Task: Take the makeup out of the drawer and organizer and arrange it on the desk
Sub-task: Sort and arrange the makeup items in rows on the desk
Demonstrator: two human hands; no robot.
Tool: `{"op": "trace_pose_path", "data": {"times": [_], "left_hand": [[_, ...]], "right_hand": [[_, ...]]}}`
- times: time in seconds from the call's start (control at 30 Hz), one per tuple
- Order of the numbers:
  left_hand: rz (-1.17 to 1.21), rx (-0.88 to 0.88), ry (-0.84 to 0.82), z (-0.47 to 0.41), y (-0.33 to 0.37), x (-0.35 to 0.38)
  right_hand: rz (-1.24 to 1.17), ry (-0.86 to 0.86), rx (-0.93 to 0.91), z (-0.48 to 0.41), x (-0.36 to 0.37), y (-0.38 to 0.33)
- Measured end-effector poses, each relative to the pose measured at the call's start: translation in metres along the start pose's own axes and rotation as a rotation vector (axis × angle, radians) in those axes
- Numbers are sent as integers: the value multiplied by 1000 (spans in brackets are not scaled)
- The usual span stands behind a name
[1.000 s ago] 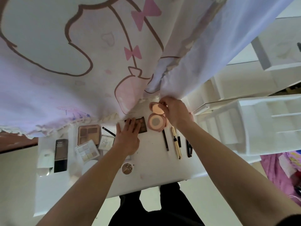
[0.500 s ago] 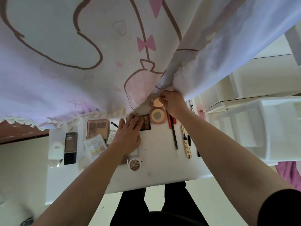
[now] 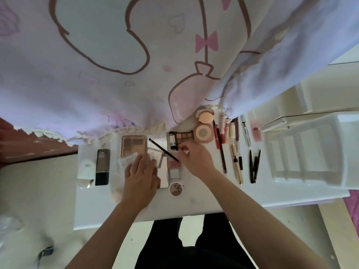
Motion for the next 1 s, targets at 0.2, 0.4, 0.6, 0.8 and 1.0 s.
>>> {"op": "trace_pose_path", "data": {"times": [0.2, 0.4, 0.6, 0.8, 1.0], "left_hand": [[-98, 26, -157, 5, -18, 12], [-156, 41, -202, 7, -22, 13], [-148, 33, -240, 6, -23, 14], [-103, 25, -233, 2, -20, 7], [832, -296, 40, 0, -4, -71]], "right_hand": [[100, 9, 70, -9, 33, -14], [300, -98, 52, -44, 35, -20], [394, -98, 26, -54, 31, -29], [91, 53, 48, -25, 9, -29], [-506, 43, 26, 45, -20, -53]]}}
Point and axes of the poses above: each hand's wrist, its own z-axis away from the middle knuckle, its own x-axis out of the palm, y = z × x, the point moved 8 cm from there along -z, towards the middle knuckle, and after that the axes turned 7 degrees about -y, right-handed, at the moved point
